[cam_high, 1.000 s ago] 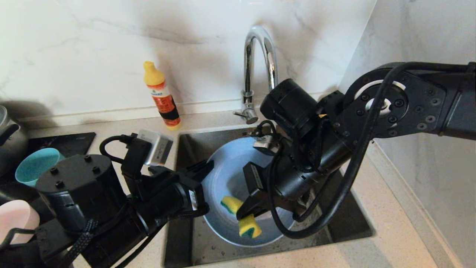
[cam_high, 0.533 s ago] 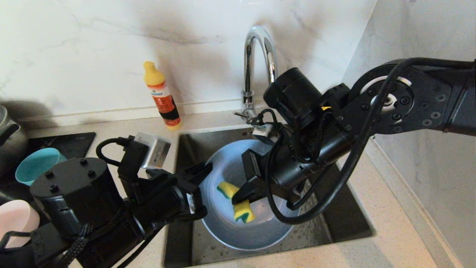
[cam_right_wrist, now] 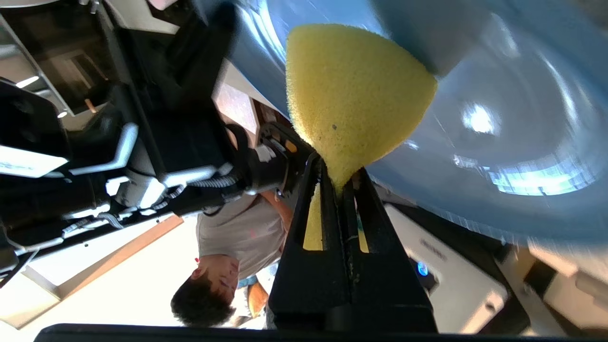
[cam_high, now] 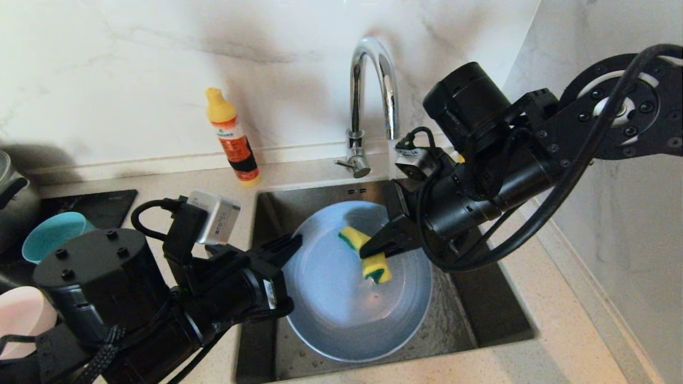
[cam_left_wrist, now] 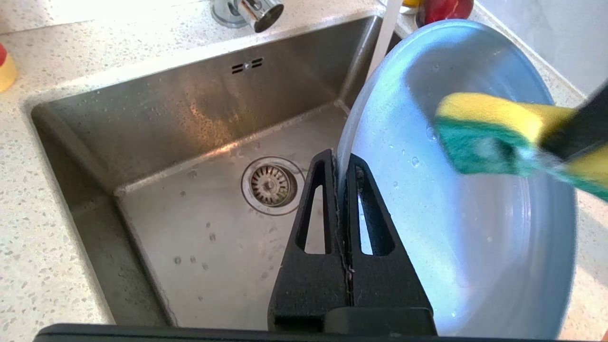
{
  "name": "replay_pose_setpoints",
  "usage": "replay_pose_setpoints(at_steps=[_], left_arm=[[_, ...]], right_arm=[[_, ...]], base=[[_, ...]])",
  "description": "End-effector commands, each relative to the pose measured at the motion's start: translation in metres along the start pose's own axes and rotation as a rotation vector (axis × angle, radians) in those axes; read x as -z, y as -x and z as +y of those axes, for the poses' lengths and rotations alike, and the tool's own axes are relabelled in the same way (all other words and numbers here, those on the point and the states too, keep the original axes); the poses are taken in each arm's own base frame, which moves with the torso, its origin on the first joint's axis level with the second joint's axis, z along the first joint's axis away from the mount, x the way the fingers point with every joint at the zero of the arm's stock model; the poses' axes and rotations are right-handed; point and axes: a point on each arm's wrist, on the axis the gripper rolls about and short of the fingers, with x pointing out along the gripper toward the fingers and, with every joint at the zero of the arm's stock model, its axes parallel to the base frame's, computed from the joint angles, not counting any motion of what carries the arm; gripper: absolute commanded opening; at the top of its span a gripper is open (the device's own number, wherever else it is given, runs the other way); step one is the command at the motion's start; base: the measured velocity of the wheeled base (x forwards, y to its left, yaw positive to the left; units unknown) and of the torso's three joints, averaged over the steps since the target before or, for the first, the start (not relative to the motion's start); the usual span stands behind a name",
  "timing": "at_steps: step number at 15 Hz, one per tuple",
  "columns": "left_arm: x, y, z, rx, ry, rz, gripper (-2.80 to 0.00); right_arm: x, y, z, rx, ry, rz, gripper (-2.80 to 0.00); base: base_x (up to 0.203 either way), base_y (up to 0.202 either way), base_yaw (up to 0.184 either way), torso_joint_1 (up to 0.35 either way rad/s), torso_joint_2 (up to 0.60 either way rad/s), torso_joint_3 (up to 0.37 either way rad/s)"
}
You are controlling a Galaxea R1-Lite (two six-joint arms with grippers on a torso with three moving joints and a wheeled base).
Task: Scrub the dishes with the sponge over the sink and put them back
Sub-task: Wipe the plate
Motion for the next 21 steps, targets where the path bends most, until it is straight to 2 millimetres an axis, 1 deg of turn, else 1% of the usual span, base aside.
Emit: replay_pose_setpoints(at_steps=[1,3,5,9,12,15,18,21], left_arm=[[-0.003,0.001,0.0,-0.002,0.004,-0.017,-2.8],[-0.004,0.002,0.0,-0.002,0.005,-0.019,-2.8],[-0.005,0.001,0.0,-0.001,0.005,-0.025,-2.8],[-0.007,0.001,0.0,-0.002,0.007,-0.032,-2.8],[-0.006,0.0,0.0,-0.003,0.017,-0.027,-2.8],[-0.004,-0.002,0.0,-0.002,0.018,-0.019,-2.8],[-0.003,-0.001,0.0,-0.002,0.019,-0.015,-2.8],[-0.005,-0.001,0.0,-0.003,0.019,-0.023,-2.8]], right_arm=[[0.003,0.012,-0.004,0.019,-0.027,0.005,-2.8],[0.006,0.017,-0.007,0.043,-0.046,0.022,-2.8],[0.009,0.017,-0.012,0.062,-0.061,0.038,-2.8],[0.018,0.0,-0.022,0.101,-0.083,0.109,-2.8],[0.025,-0.028,-0.019,0.119,-0.067,0.179,-2.8],[0.026,-0.047,-0.011,0.106,-0.037,0.203,-2.8],[0.023,-0.054,-0.001,0.081,-0.011,0.195,-2.8],[0.02,-0.047,0.006,0.043,0.013,0.153,-2.8]], base=[[0.0,0.0,0.0,0.0,0.0,0.0],[0.0,0.0,0.0,0.0,0.0,0.0],[0.0,0.0,0.0,0.0,0.0,0.0],[0.0,0.0,0.0,0.0,0.0,0.0],[0.0,0.0,0.0,0.0,0.0,0.0],[0.0,0.0,0.0,0.0,0.0,0.0],[0.0,0.0,0.0,0.0,0.0,0.0],[0.0,0.0,0.0,0.0,0.0,0.0]])
